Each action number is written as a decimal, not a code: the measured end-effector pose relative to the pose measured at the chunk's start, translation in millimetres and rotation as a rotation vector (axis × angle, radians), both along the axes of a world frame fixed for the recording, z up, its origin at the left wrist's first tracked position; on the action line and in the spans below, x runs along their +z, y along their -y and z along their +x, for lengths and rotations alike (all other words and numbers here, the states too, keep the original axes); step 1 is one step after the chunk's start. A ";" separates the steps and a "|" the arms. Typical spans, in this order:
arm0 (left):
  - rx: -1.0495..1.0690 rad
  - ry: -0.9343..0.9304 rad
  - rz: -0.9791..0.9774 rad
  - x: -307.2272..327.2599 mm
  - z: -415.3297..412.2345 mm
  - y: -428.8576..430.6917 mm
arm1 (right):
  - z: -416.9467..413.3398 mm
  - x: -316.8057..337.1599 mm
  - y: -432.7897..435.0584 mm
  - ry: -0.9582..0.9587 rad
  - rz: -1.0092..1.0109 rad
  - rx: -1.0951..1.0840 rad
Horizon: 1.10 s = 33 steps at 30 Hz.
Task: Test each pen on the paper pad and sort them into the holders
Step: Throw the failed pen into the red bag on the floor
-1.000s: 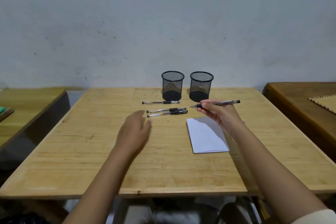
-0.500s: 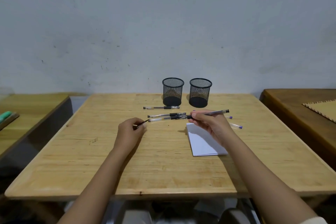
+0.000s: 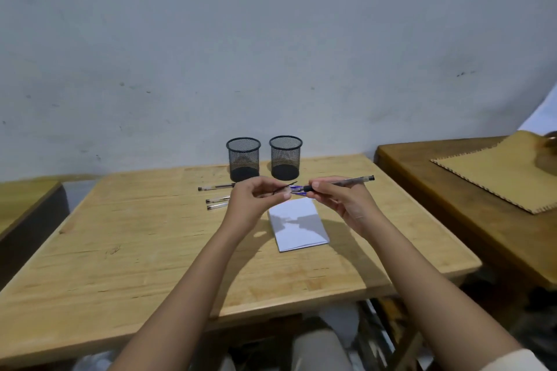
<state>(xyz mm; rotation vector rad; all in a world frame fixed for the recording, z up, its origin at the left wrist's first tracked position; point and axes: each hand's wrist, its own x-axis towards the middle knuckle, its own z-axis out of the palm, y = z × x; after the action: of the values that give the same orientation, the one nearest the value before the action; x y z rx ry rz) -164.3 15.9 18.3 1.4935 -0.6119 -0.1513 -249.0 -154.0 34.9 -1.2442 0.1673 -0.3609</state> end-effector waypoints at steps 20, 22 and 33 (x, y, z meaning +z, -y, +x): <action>-0.236 -0.048 -0.038 12.9 -62.7 106.6 | -85.1 10.3 70.3 0.086 -0.044 -0.171; -0.236 -0.046 -0.051 15.8 -67.5 118.6 | -90.1 12.2 77.8 0.101 -0.091 -0.210; -0.278 0.013 -0.092 24.5 -87.3 188.3 | -123.5 27.5 116.3 0.073 -0.200 -0.518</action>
<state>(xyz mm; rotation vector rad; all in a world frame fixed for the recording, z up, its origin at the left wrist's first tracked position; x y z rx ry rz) -251.6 -172.4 42.8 1.3172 -0.8254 -0.3240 -372.5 -270.4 62.4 -1.3737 0.4006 -0.8873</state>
